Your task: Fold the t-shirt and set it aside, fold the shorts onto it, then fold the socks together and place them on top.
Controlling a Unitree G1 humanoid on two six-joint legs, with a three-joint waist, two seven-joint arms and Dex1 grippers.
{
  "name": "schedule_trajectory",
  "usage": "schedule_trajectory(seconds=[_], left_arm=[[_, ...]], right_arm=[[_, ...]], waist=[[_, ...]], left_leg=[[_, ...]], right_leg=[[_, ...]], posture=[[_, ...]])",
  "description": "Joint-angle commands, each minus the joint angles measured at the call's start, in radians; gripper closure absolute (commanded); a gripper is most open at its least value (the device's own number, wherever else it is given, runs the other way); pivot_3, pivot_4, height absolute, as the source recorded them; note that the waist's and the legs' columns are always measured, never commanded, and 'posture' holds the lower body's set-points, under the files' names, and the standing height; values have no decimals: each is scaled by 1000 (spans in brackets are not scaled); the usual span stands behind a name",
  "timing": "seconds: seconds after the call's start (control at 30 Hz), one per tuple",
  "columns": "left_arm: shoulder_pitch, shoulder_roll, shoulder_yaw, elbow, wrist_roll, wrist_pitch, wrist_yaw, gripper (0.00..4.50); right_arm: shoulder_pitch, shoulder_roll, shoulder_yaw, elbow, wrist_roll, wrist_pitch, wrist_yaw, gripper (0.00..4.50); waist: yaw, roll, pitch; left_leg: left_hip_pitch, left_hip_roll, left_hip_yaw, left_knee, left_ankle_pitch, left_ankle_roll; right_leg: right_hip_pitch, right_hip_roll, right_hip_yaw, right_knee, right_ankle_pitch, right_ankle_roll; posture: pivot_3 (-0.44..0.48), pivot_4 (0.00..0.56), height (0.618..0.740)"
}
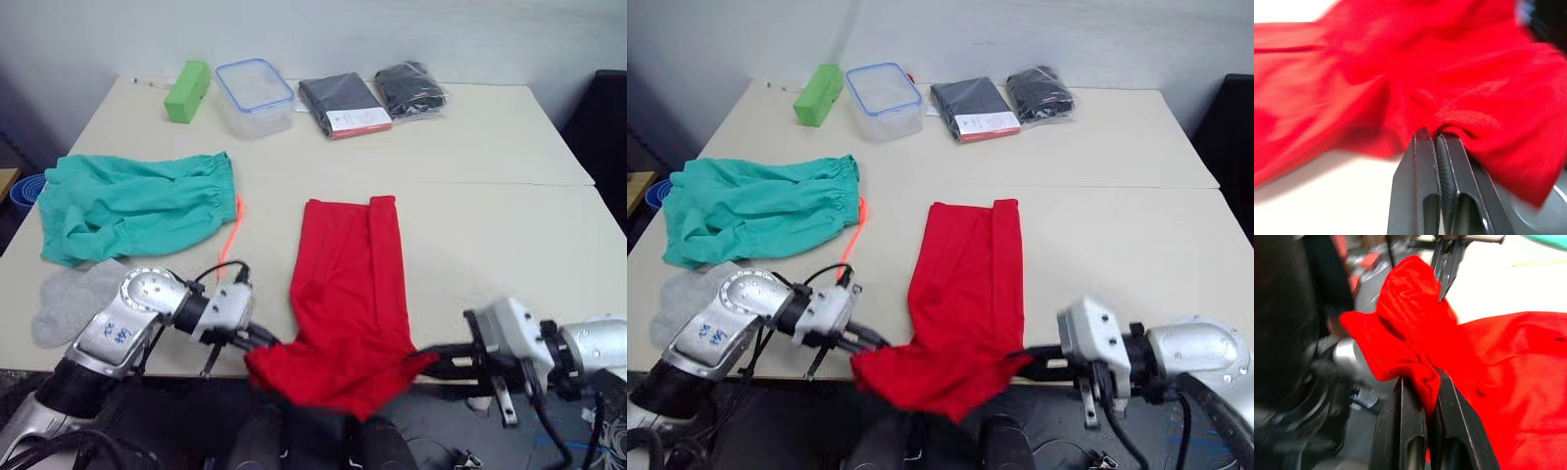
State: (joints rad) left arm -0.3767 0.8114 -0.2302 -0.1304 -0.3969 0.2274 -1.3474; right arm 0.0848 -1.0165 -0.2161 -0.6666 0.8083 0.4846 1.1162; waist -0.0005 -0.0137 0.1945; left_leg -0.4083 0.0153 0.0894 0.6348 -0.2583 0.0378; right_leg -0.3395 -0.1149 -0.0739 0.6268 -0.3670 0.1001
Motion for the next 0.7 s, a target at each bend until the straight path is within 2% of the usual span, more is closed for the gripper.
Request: schedule_trajectory(seconds=[0.03,0.13,0.27,0.43,0.5,0.7], left_arm=[[-163,-101,108,136,-123,225,116,4462],[-288,-187,173,244,-169,365,219,4462],[-412,-293,238,396,-161,449,365,4462],[-551,-404,266,592,-91,423,519,4462],[-609,-440,273,695,-58,403,575,4462],[-681,-487,241,890,49,316,618,4462]], right_arm=[[-189,69,-5,130,65,86,-143,4500],[-323,124,32,241,44,136,-203,4500],[-505,205,99,428,-7,185,-250,4500],[-701,313,196,685,-176,151,-304,4500],[-767,351,223,794,-234,146,-315,4500],[-895,416,239,1039,-334,162,-323,4500]], waist=[[1,-1,1],[0,-1,1],[-4,-2,2],[-2,-3,2],[-2,-4,3],[-3,-4,3]], left_leg=[[0,0,0,0,1,0],[-2,0,-1,1,4,-3],[-4,-2,1,0,5,-6],[-7,-2,3,4,5,-6],[-16,-2,3,11,6,-5],[-17,-3,6,13,8,-2]], right_leg=[[0,0,0,1,0,0],[-2,0,-3,2,2,1],[-4,1,-4,3,3,3],[-8,2,-6,11,3,3],[-17,3,-7,18,3,4],[-19,2,-8,20,4,7]], posture=[[0,150,740],[0,150,740],[0,150,740],[0,150,740],[0,150,740],[0,150,740]])
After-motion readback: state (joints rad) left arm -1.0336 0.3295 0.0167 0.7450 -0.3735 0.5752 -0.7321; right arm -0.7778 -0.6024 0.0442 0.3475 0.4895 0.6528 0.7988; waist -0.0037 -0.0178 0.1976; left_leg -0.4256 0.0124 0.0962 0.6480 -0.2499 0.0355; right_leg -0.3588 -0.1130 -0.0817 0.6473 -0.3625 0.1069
